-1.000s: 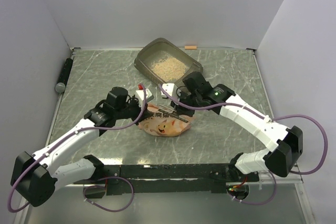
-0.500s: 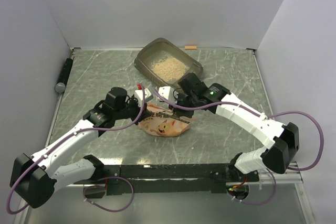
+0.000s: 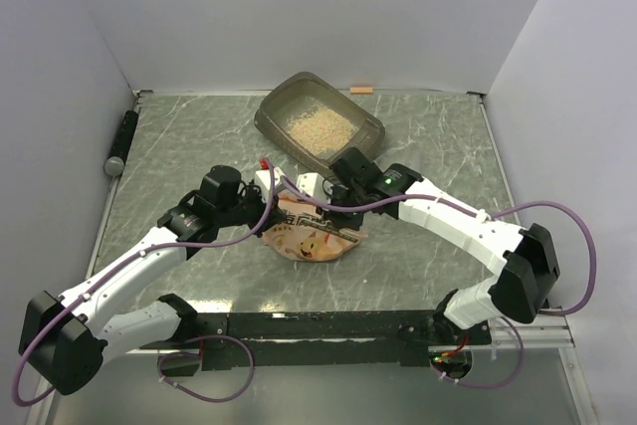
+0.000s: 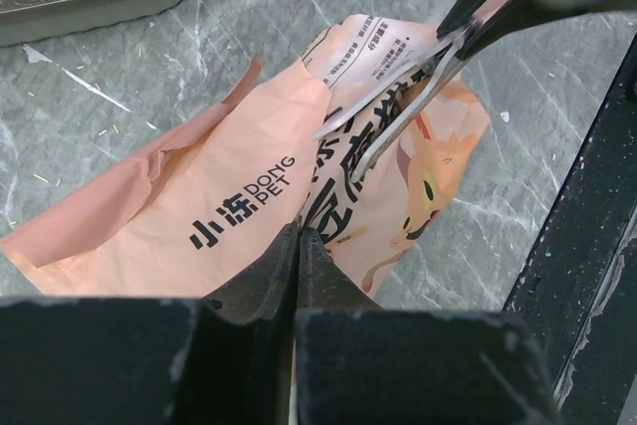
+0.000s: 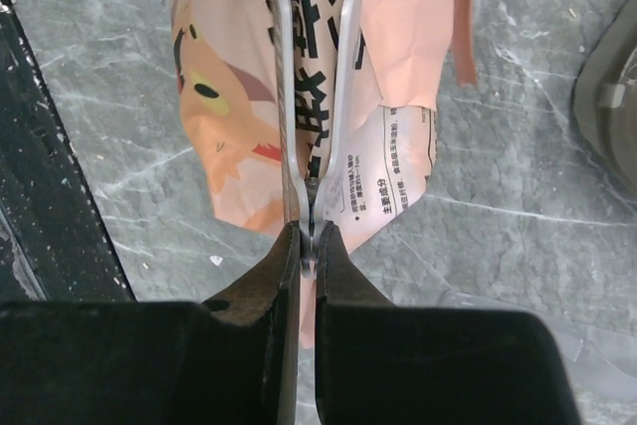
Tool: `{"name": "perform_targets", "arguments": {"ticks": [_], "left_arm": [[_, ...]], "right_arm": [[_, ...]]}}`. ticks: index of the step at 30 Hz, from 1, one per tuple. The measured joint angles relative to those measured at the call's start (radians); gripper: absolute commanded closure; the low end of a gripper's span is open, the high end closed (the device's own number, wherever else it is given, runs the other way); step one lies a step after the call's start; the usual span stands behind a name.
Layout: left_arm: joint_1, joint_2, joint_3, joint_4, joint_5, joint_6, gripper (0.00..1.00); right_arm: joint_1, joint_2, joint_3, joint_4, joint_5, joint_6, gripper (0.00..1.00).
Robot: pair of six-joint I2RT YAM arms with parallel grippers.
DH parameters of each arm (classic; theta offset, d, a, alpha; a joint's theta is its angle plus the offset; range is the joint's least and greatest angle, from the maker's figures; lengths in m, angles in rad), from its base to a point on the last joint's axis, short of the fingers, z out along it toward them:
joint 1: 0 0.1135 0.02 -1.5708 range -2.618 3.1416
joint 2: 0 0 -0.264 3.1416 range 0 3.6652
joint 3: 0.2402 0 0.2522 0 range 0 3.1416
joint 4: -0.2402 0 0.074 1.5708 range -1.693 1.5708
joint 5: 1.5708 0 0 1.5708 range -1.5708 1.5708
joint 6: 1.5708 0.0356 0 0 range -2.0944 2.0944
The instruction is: Fill the litter box with clean litter
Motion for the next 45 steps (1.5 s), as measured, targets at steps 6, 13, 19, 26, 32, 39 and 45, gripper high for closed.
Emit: {"name": "perform_targets", "arguments": {"ticks": [6,13,19,26,32,39,45], "left_arm": [[0.000,-0.002,-0.003,-0.004,-0.011,0.000,0.95],[0.001,-0.008,-0.004,-0.002,-0.023,0.000,0.96],[0.003,-0.013,-0.004,0.001,-0.026,0.000,0.95],[0.003,-0.013,-0.004,0.002,-0.033,0.000,0.91],[0.003,-0.015,-0.003,0.000,-0.039,-0.004,0.77],[0.005,-0.073,0.055,-0.027,-0.071,-0.015,0.01],[0.006,-0.085,0.236,-0.053,-0.097,-0.032,0.03]], "right_arm": [[0.010,0.028,-0.009,0.021,0.011,0.018,0.90],[0.016,0.029,-0.010,0.020,0.020,0.056,0.34],[0.022,-0.018,-0.009,0.012,0.055,0.084,0.00],[0.023,-0.150,0.005,0.016,0.145,0.129,0.00],[0.021,-0.234,0.023,0.064,0.274,0.233,0.00],[0.006,-0.230,0.183,0.001,0.438,0.414,0.00],[0.002,-0.215,0.288,-0.046,0.495,0.566,0.00]]}}
